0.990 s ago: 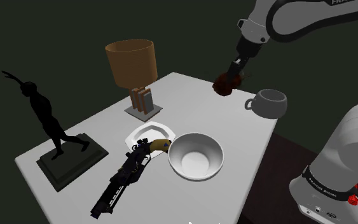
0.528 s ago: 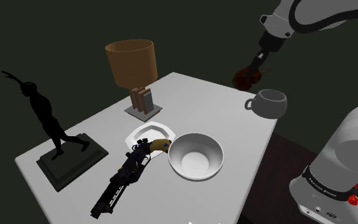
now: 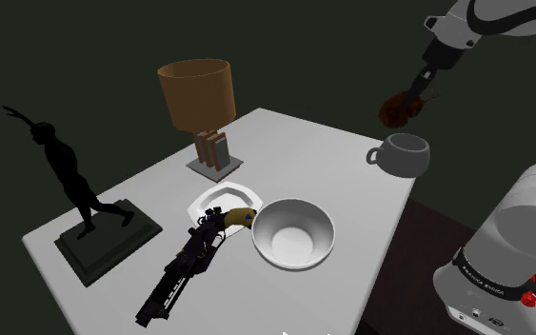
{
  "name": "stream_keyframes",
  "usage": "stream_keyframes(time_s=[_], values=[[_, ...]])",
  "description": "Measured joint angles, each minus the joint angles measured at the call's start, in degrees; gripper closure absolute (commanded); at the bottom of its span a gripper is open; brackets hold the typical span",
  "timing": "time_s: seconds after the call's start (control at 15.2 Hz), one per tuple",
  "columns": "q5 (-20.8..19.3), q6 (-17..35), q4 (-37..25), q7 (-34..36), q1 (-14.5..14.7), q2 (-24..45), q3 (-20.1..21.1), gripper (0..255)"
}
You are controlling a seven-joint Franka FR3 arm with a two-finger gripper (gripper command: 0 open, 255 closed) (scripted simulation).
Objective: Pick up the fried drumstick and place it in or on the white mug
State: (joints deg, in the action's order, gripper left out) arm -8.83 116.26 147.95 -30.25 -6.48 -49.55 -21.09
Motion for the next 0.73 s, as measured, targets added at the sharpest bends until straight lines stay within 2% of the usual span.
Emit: stream_keyframes(time_s=[0.26,0.73], values=[[-2.14,-1.13,-1.96,-5.34,-1.68,0.57,-5.11,255],[-3.47,3.15,2.29,-6.51,-2.53,0.65,-7.08,255]])
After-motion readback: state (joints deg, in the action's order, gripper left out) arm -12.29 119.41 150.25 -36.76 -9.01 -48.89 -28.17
